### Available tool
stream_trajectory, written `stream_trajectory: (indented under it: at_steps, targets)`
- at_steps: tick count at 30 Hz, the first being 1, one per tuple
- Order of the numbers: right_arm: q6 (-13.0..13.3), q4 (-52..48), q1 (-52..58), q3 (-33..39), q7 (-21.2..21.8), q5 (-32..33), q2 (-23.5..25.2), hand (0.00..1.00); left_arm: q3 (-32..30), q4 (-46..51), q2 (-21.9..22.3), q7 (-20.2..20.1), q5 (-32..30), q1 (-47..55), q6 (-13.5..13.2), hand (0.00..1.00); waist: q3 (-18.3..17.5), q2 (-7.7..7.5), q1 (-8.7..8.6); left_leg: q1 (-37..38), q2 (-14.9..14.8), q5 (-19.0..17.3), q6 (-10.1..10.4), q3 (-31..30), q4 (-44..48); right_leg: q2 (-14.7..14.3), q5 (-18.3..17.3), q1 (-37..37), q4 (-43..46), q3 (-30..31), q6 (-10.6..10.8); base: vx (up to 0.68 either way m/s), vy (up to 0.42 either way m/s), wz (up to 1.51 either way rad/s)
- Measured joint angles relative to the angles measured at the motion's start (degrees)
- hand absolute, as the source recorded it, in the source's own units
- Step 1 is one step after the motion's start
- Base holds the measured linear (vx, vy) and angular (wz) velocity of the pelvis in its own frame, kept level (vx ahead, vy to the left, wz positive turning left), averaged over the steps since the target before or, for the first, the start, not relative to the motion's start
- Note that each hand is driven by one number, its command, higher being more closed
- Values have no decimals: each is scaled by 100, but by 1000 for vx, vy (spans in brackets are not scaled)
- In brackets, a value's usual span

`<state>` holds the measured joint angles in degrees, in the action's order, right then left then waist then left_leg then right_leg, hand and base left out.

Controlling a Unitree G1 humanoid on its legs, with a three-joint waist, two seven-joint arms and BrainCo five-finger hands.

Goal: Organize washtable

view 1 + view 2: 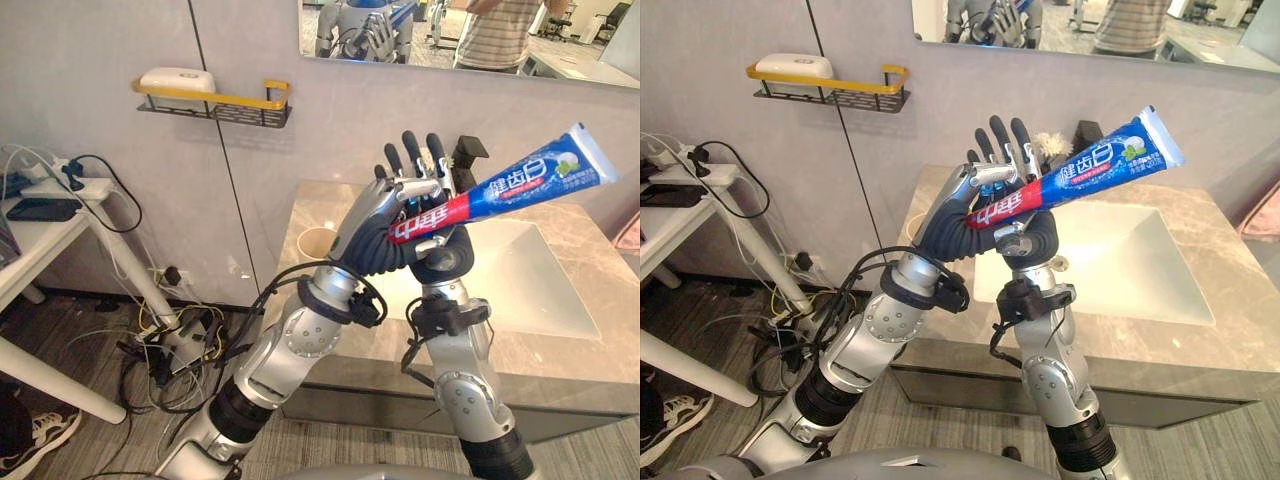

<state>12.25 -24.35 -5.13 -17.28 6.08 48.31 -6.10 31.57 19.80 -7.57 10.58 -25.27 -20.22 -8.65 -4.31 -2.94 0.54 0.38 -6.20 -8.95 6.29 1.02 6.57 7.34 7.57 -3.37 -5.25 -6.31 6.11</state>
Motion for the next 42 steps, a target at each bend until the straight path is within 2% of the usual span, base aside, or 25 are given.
stream_trajectory:
  at_steps: [3, 8, 14, 20, 30, 34, 42]
  targets:
    - [-1, -26, 0, 110, -17, -3, 2, 0, -5, -6, 0, -3, -3, 24, -1, 100, 0, 0, 0, 0, 0, 0, 0, 1, -2, -1, 0, -1, 0, 2, 0, 0, 0, 0]
    - [85, -47, 3, 713, -66, -2, 11, 0, -61, -5, -48, -16, -48, 309, -6, 100, 0, 2, -3, 5, -4, 0, 0, 18, -4, -8, 0, -9, 0, 21, 0, 0, 0, 0]
    - [89, -47, 61, 826, -48, 0, 8, 0, -715, 18, -72, 26, -96, 332, -1, 100, -12, 24, -5, 14, -5, -1, -1, 63, -16, -12, 0, -20, 0, 60, 0, -2, 2, -2]
    - [84, -46, 62, 837, -1, 4, 10, 0, -861, 78, -81, 31, -96, 494, 5, 100, -9, 28, -2, 19, -5, -1, -1, 84, -23, -12, 2, -39, 0, 76, -1, 2, 0, -1]
    - [63, -41, 63, 743, 17, 8, 12, 0, -811, 309, -79, 9, -95, 492, -10, 100, -1, 59, -5, 12, -5, -2, -1, 86, -23, -12, 2, -41, 0, 75, -2, 0, 0, 0]
    - [-31, -28, 63, 565, 18, 10, 19, 0, -569, 316, -78, -17, -94, 492, -15, 100, -1, 60, -2, 10, -5, -2, -1, 83, -23, -10, 1, -45, 0, 72, -2, 0, 0, 0]
    - [-34, 26, 101, 549, 14, 10, 18, 0, -217, 316, -75, -78, -88, 487, -42, 100, 1, 62, -2, 4, -5, -2, -1, 73, -25, -10, -2, -48, 0, 63, -6, 0, 0, 0]
